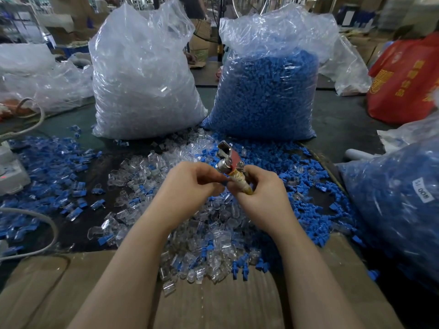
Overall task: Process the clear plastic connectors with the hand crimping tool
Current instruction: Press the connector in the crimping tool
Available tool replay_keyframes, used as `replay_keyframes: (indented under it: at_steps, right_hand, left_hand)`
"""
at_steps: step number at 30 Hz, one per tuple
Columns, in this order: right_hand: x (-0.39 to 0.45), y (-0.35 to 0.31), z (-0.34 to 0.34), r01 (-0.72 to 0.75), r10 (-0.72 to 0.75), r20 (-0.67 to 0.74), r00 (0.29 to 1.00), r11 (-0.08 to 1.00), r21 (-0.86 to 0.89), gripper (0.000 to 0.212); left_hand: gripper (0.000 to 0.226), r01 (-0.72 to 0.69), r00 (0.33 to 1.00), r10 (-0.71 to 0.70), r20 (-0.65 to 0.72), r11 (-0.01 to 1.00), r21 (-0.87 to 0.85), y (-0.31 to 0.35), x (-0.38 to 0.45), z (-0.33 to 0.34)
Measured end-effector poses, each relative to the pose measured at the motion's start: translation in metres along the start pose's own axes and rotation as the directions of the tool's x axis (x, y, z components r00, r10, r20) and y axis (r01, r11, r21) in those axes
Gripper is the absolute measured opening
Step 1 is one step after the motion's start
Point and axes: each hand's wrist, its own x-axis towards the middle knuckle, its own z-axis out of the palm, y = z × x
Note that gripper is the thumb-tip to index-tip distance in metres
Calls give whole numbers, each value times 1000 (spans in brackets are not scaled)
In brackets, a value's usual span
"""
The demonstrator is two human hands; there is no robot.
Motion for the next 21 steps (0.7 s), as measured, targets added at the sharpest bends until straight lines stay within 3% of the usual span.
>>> replay_keyframes:
  at_steps: [4,8,11,15,21]
  right_hand:
    - [1,-1,-1,-10,10,4,1000,1000,19,4]
    - [0,0,-1,1,-1,2,1000,1000,18,5]
    - [1,4,-2,-18,18,-50,999,1000,-1,10]
    - [3,8,-4,-56,60,-122,991,998,39,19]
    - [4,10,-4,-63,71,-150,986,996,55,24]
  left_hand:
    - [21,5,1000,-4,7,996,-87,3,-1,-1]
    - [25,11,999,-9,44,999,-37,2,2,3]
    - [31,-5,987,-17,163,991,136,-2,1,2]
    - [25,-161,919,12,394,924,346,4,-2,2]
    - [17,-253,922,59,382,840,481,6,1,14]
